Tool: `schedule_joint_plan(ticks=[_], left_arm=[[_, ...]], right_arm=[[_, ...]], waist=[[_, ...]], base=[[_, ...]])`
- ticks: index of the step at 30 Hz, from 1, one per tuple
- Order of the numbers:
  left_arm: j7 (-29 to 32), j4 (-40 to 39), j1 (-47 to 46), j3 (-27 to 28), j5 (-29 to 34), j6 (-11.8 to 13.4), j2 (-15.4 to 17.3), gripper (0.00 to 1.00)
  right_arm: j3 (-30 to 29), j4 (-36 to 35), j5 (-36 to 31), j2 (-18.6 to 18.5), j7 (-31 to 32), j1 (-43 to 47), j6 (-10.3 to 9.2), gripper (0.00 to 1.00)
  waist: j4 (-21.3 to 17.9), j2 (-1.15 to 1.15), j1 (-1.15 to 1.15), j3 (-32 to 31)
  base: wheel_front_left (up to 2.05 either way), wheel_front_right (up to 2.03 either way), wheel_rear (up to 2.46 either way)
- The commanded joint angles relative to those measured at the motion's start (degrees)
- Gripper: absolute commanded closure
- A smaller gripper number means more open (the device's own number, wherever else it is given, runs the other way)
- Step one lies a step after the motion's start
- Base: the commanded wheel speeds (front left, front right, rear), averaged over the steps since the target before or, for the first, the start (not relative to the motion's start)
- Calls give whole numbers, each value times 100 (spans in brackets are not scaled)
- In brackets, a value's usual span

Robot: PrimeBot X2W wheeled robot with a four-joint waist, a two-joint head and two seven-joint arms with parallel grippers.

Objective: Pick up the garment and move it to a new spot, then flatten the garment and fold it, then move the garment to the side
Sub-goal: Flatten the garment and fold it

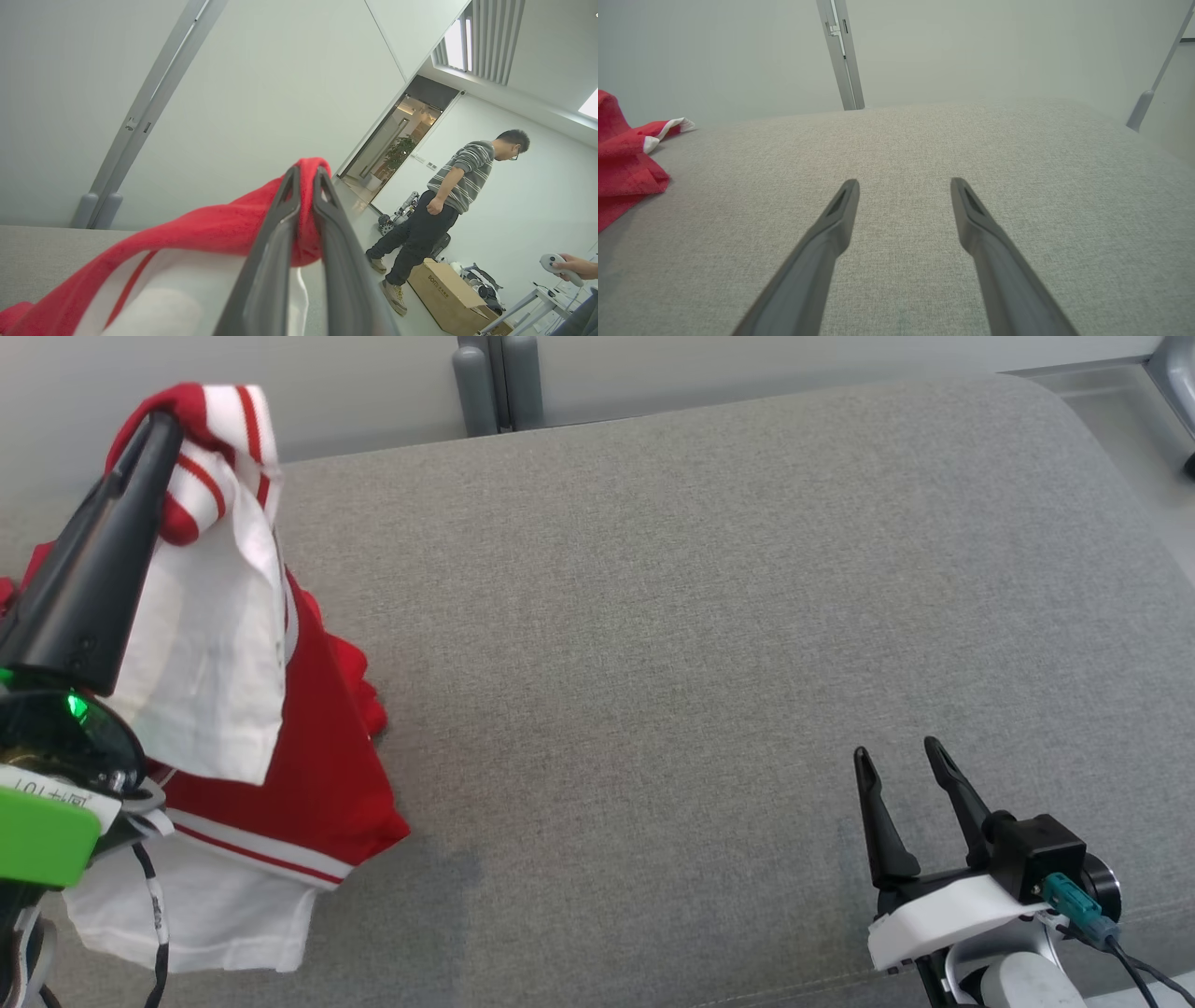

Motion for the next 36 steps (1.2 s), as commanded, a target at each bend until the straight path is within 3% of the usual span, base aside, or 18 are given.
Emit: schedule_joint_plan(ticks=[1, 7, 19, 22, 29, 36], left_arm=[[70, -3, -191, -34, 9, 62, 33, 100], [687, 404, -1260, -758, 254, 203, -361, 100], [1534, 3024, -3202, -2593, 814, 184, -2482, 100], [1503, 3579, -3397, -2731, 924, 163, -2736, 100], [1043, 5561, -3877, -2970, 1348, -67, -3554, 100], [556, 6986, -3592, -3353, 1565, -753, -4307, 100]], right_arm=[[20, 10, 60, -14, -3, -62, -4, 0], [69, 18, 254, -14, -3, -204, -4, 0], [235, -79, 663, -11, -3, -672, -4, 0], [320, -100, 783, -8, -3, -744, -4, 0], [515, -98, 1103, -6, -3, -786, -4, 0], [543, -112, 1200, -6, -3, -668, -4, 0]], waist=[[-59, 0, 0, 53], [-308, 0, 0, 214], [-1298, 0, 0, 1014], [-1559, 0, 0, 1146], [-2336, 0, 0, 1433], [-2670, 0, 0, 1483]], base=[[0, 0, 0], [0, 0, 0], [0, 0, 0], [0, 0, 0], [0, 0, 0], [0, 0, 0]])
